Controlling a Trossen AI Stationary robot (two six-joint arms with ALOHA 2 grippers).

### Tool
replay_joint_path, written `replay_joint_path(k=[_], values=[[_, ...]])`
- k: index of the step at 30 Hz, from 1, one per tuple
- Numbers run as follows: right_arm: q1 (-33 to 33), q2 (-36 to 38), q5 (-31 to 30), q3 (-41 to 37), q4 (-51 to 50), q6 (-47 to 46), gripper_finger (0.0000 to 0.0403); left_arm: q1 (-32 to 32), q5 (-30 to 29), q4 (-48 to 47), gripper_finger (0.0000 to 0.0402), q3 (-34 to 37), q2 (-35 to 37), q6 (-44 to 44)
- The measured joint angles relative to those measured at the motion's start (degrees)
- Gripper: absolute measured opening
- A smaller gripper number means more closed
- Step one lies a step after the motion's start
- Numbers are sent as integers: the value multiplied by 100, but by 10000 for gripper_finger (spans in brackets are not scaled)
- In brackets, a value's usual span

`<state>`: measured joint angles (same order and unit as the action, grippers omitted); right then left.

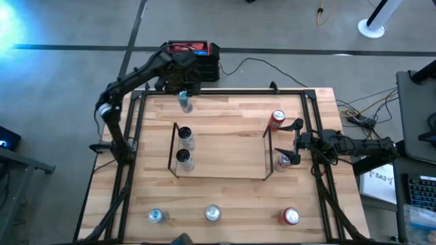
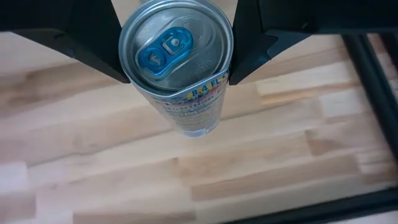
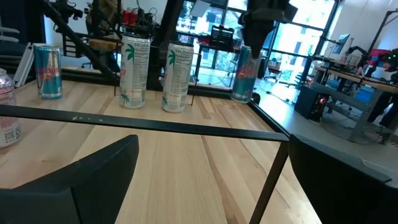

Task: Place canned beverage on shelf
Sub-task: Put the top blue soda can on the shelf

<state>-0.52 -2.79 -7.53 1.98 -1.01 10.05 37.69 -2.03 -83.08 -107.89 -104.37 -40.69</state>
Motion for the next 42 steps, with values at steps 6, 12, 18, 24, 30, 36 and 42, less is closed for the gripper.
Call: replay_joint_path(k=[6,12,18,24,30,36,42], values=[[-1,0,0,0,0,2,398,-343,4,-105,221,-522,-389,0],[-1,0,0,0,2,1,398,-856,12,-119,221,-867,-573,-400],[0,0,0,0,2,2,398,-1428,23,-146,221,-1000,-639,-949],[0,2,0,0,0,2,398,-1925,20,-143,233,-1059,-639,-1417],[-1,0,0,0,1,1,398,-2358,10,-35,233,-928,-639,-1734],[0,0,0,0,0,2,398,-2630,-72,172,232,-864,-639,-1832],[-1,1,0,0,2,2,398,-2835,-185,173,232,-715,-639,-2030]])
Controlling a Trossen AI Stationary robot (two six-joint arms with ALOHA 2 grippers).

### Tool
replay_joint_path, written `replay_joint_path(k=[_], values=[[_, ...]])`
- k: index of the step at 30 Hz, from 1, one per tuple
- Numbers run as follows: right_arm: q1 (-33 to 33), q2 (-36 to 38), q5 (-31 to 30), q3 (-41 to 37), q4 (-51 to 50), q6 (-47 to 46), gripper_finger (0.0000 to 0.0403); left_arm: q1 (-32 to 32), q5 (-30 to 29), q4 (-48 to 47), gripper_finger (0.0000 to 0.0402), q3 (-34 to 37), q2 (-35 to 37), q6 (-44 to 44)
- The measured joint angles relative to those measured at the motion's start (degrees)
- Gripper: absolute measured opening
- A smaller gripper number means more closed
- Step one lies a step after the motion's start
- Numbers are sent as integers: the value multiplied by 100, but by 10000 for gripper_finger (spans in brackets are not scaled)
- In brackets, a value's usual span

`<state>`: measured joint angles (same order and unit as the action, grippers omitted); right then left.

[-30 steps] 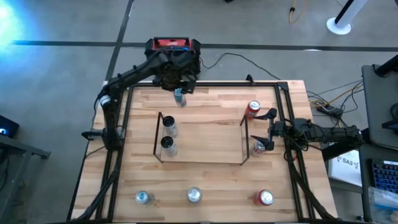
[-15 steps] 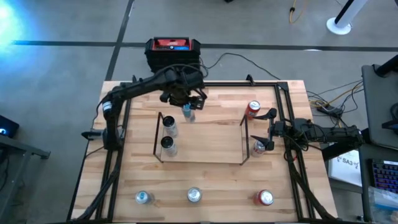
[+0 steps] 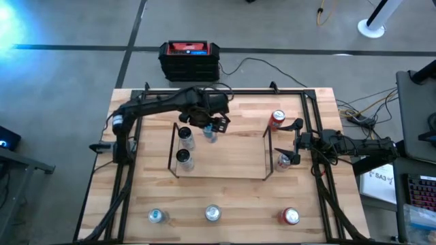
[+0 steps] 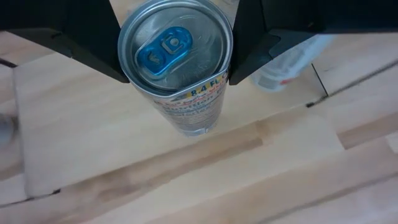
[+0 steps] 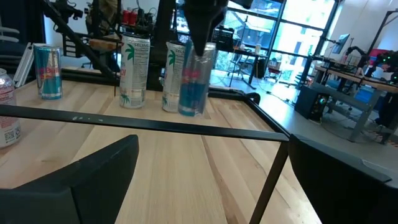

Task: Place canned beverage on shelf
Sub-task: Put the top blue soda can on the shelf

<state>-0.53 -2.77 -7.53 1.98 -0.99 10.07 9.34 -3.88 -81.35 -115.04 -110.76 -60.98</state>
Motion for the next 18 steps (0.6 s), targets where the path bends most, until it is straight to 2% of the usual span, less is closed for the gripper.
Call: replay_joint_path(k=[18], values=[[1,0,0,0,-1,0,398,-183,152,411,232,614,0,-132]])
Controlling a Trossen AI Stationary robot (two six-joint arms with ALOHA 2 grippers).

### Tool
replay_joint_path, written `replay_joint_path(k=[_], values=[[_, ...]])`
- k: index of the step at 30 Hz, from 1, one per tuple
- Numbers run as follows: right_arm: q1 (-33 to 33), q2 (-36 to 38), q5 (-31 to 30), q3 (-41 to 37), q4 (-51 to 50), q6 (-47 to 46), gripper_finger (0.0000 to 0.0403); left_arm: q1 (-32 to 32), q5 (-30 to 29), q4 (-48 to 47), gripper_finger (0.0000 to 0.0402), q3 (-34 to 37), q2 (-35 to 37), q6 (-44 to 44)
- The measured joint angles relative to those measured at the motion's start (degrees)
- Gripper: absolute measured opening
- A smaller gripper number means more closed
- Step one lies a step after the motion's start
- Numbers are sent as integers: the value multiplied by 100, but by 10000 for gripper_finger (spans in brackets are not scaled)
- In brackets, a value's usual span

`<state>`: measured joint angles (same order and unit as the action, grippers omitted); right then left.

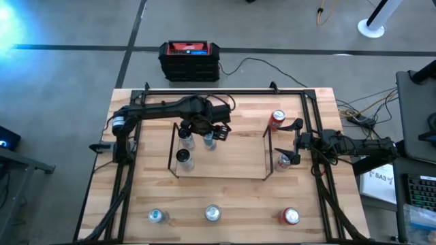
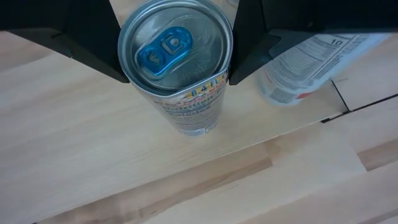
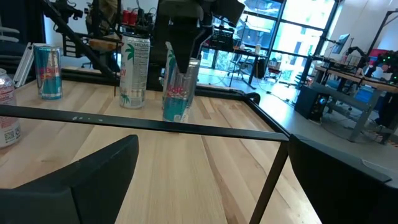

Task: Place canned beverage on shelf
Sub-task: Put the top blue soda can on the shelf

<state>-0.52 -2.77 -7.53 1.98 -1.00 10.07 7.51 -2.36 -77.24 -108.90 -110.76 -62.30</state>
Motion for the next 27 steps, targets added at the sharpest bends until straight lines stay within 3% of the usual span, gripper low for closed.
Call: replay_joint_path(k=[27], values=[[-1,1,0,0,1,0,398,-9,-115,-54,232,72,0,2]])
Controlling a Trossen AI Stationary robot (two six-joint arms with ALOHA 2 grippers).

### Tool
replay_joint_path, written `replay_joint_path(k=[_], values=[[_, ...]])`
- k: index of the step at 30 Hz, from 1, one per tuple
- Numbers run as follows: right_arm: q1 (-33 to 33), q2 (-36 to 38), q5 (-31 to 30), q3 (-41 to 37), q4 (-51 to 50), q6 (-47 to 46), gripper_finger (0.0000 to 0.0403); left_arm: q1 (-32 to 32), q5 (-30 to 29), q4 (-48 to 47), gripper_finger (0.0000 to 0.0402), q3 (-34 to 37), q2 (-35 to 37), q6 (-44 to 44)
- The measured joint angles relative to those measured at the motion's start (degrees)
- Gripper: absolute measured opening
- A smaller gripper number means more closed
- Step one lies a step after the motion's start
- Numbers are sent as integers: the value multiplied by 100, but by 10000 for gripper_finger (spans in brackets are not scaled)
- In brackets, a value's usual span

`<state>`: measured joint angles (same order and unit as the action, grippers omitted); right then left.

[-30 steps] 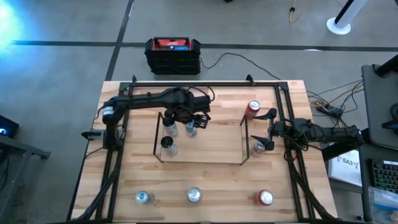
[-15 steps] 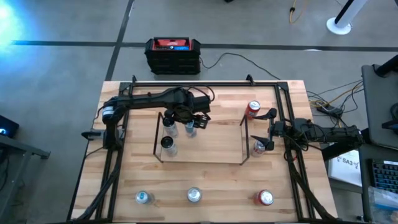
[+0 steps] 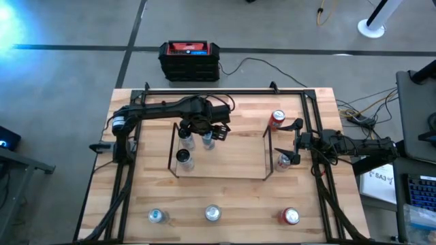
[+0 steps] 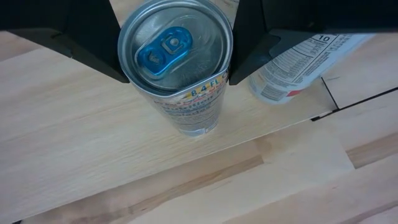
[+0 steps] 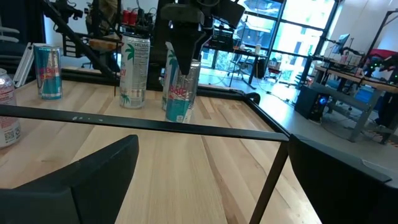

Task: Place canned beverage on shelf
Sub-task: Put the top blue soda can on the shelf, then put the blue soda can on the shelf aligned with the blue soda can

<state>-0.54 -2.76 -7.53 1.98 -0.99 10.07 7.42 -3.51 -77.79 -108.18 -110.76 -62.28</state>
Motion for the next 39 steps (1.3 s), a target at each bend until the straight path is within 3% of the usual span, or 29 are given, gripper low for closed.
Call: replay_joint_path(k=[26,39], values=[[1,-2,0,0,-1,0,398,0,-60,-85,285,-201,9,140],[1,-2,0,0,0,-1,398,116,-1297,-583,286,-1009,9,339]])
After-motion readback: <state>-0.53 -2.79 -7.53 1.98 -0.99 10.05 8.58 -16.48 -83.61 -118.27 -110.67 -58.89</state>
